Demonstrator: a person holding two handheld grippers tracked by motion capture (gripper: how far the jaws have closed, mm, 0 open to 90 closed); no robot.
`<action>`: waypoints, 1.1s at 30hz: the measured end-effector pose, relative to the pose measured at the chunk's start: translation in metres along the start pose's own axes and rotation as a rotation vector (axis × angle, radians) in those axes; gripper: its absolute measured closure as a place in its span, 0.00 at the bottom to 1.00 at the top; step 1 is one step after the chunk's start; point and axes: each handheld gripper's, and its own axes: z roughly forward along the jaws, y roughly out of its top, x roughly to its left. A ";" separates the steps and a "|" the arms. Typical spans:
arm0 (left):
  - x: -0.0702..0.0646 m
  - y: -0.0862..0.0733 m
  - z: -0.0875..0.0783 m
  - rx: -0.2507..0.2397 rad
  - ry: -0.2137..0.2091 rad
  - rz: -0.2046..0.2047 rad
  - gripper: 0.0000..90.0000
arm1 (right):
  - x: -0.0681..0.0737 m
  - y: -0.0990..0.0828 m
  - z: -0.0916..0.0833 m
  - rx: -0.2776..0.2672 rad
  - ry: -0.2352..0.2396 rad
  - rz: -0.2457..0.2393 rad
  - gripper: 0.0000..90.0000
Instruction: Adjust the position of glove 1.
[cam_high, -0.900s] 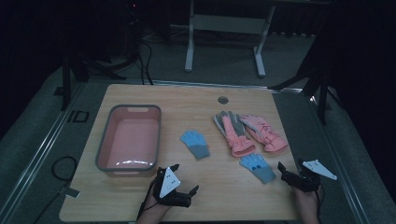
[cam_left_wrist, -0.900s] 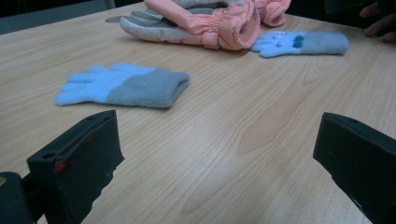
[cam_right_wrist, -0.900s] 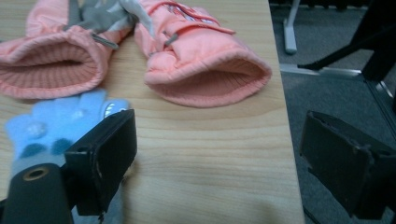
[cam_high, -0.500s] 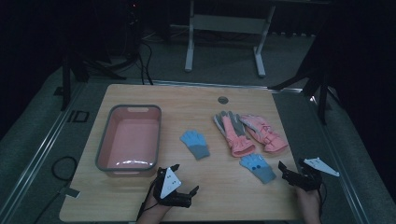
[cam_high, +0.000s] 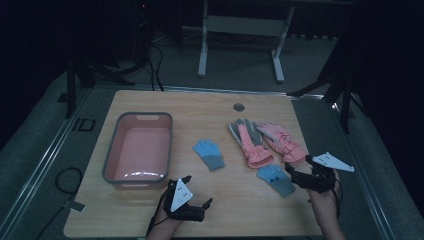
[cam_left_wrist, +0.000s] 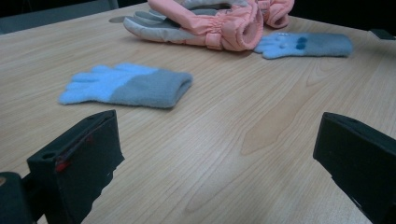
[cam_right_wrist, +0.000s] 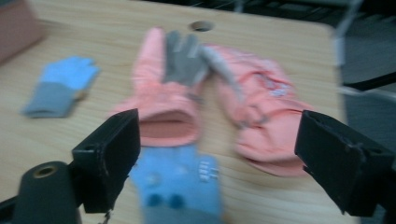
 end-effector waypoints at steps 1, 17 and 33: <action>0.000 0.000 0.000 0.002 -0.002 -0.002 0.01 | 0.002 0.004 0.002 0.010 0.013 0.004 0.15; 0.001 0.000 0.001 0.005 -0.009 -0.008 0.01 | 0.059 0.046 0.047 0.067 0.214 -0.102 0.16; 0.001 0.000 0.000 -0.004 -0.018 0.000 0.01 | 0.119 0.069 0.115 0.110 0.415 -0.248 0.39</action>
